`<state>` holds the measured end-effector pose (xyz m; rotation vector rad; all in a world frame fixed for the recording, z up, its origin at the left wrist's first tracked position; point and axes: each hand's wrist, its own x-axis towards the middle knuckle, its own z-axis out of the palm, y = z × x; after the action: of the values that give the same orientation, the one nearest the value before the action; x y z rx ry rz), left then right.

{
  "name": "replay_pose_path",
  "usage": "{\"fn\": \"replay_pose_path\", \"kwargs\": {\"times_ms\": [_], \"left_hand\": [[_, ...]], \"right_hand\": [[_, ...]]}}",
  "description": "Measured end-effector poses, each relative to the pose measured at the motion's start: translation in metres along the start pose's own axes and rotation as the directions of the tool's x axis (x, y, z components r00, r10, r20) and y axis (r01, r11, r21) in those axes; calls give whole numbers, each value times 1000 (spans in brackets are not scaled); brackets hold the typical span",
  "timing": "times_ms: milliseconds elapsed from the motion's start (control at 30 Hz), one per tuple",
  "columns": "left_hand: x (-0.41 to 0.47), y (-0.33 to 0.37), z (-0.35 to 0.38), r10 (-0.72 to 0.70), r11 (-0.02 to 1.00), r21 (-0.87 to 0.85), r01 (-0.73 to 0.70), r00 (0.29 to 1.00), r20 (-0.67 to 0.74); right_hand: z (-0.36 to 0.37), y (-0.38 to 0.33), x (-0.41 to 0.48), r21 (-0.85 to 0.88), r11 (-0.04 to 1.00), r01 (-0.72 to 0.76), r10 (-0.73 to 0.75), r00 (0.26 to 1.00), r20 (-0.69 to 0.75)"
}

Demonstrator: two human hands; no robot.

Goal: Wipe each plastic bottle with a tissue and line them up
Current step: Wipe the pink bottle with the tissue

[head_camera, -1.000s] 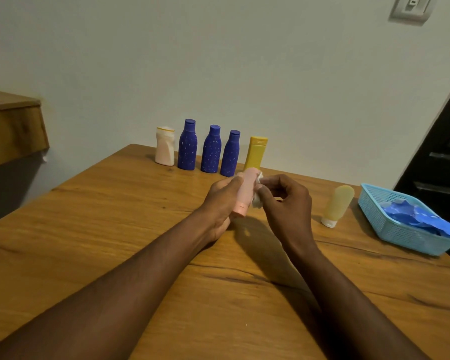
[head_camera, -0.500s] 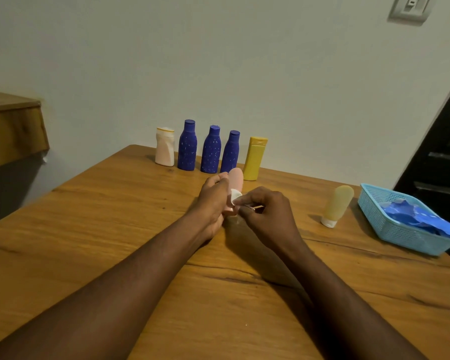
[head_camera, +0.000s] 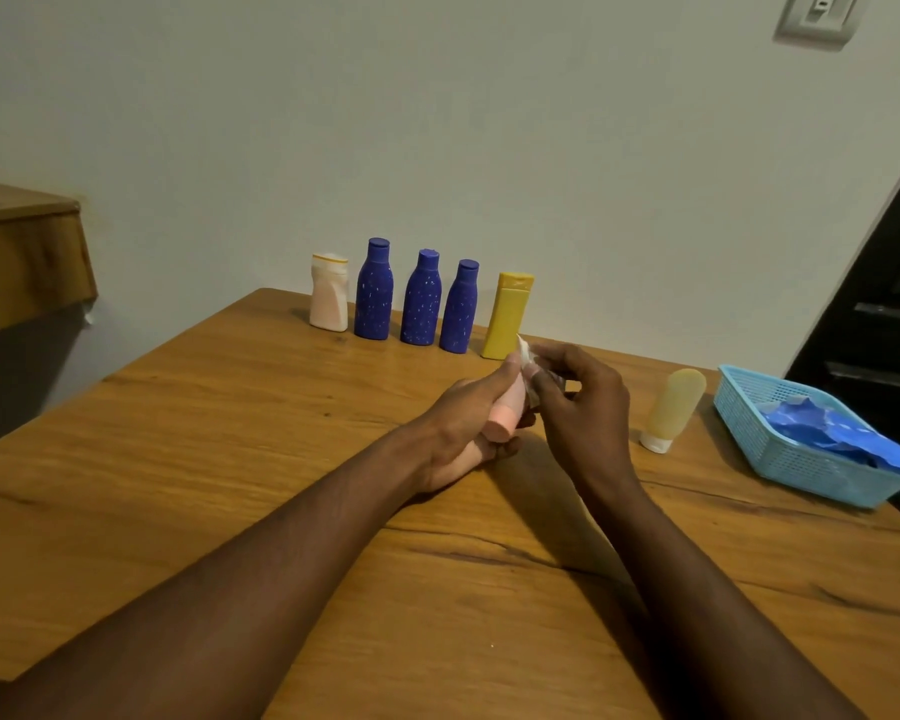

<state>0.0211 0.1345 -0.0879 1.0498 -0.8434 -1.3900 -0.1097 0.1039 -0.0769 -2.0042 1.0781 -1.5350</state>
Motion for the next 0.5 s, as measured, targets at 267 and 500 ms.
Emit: {"fn": "replay_pose_path", "kwargs": {"times_ms": [267,500], "left_hand": [[3,8,-11,-25,980,-200,3,994,-107],[-1,8,-9,-13,995,-104,9,999,-42]], "right_hand": [[10,-8,-11,-93,981,173,-141,949,283],[6,-9,-8,-175,960,219,-173,953,247]]}}
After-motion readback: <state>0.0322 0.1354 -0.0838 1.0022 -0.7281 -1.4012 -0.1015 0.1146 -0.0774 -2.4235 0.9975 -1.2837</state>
